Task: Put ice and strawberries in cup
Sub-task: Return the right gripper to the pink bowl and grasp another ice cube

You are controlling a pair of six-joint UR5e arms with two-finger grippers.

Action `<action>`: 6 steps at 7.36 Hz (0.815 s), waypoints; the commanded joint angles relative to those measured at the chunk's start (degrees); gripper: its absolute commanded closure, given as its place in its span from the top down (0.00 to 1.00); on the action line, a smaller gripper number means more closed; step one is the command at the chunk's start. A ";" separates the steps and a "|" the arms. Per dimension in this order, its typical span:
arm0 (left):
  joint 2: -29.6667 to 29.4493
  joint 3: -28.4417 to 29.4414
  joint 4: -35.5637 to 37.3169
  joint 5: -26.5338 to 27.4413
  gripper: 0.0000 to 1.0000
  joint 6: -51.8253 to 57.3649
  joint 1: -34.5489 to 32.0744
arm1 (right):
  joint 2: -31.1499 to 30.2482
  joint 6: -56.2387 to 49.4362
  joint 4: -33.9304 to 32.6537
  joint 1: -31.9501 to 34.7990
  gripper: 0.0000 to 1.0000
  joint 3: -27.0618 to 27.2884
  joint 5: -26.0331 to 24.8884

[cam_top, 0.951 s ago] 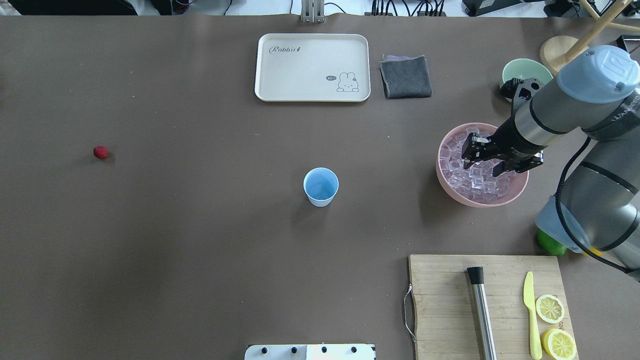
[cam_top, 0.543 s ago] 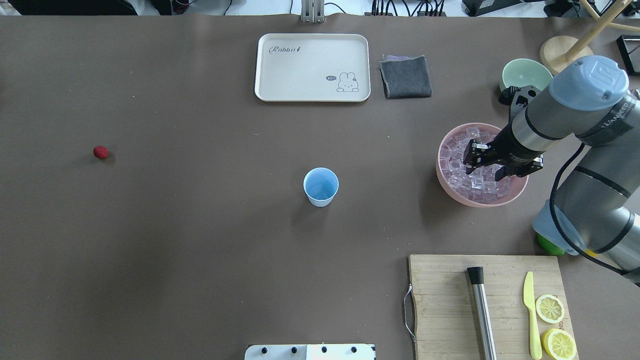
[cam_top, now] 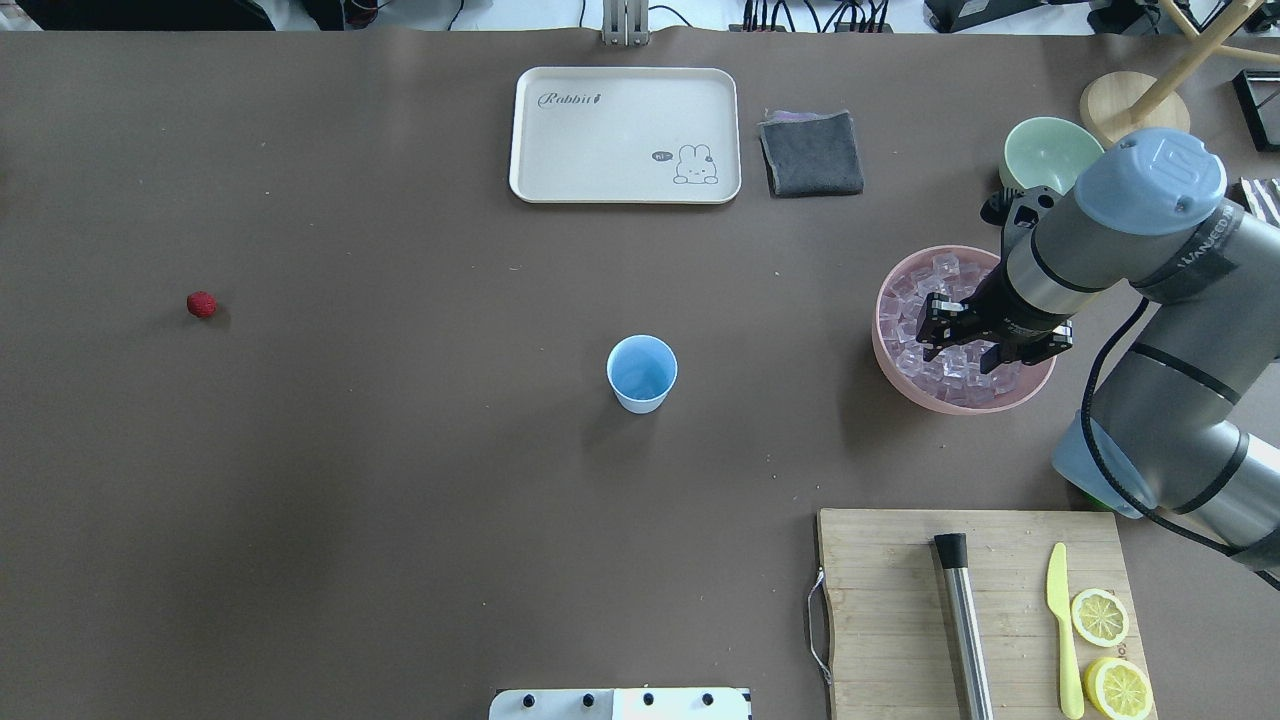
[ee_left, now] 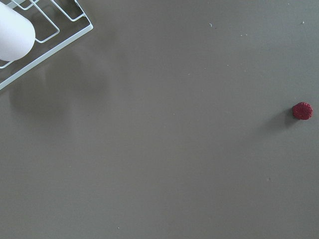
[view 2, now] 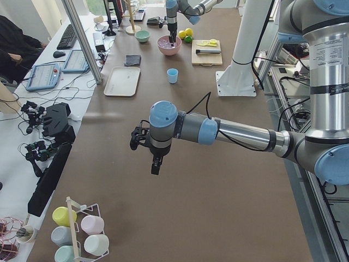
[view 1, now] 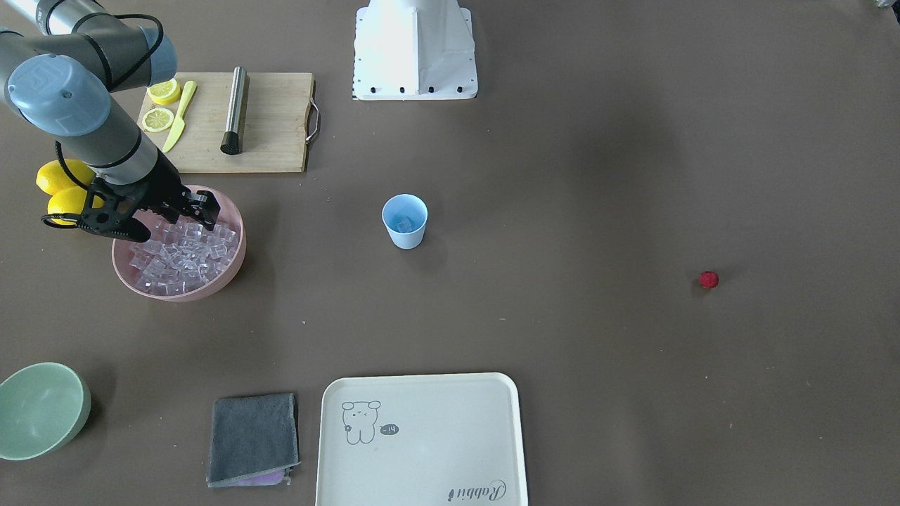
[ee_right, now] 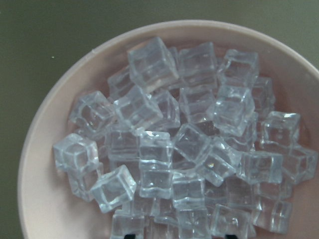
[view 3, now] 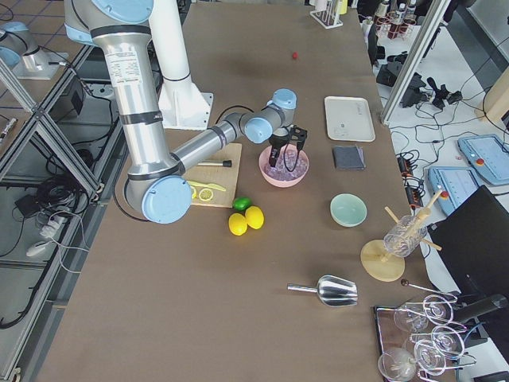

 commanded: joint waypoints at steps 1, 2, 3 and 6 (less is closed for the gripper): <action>0.00 0.01 0.00 0.00 0.97 0.00 -0.02 | -0.15 -0.07 0.00 -0.44 0.64 -0.19 -0.16; 0.00 0.01 0.00 0.00 0.97 0.00 -0.02 | -0.15 -0.16 0.00 -0.79 0.61 -0.45 -0.77; 0.00 -0.08 0.00 0.00 0.97 0.00 -0.11 | 0.02 -0.16 0.00 -0.97 0.61 -0.89 -1.21; 0.00 -0.08 0.00 0.00 0.97 0.00 -0.19 | -0.07 -0.68 0.00 -1.06 0.55 -1.15 -1.21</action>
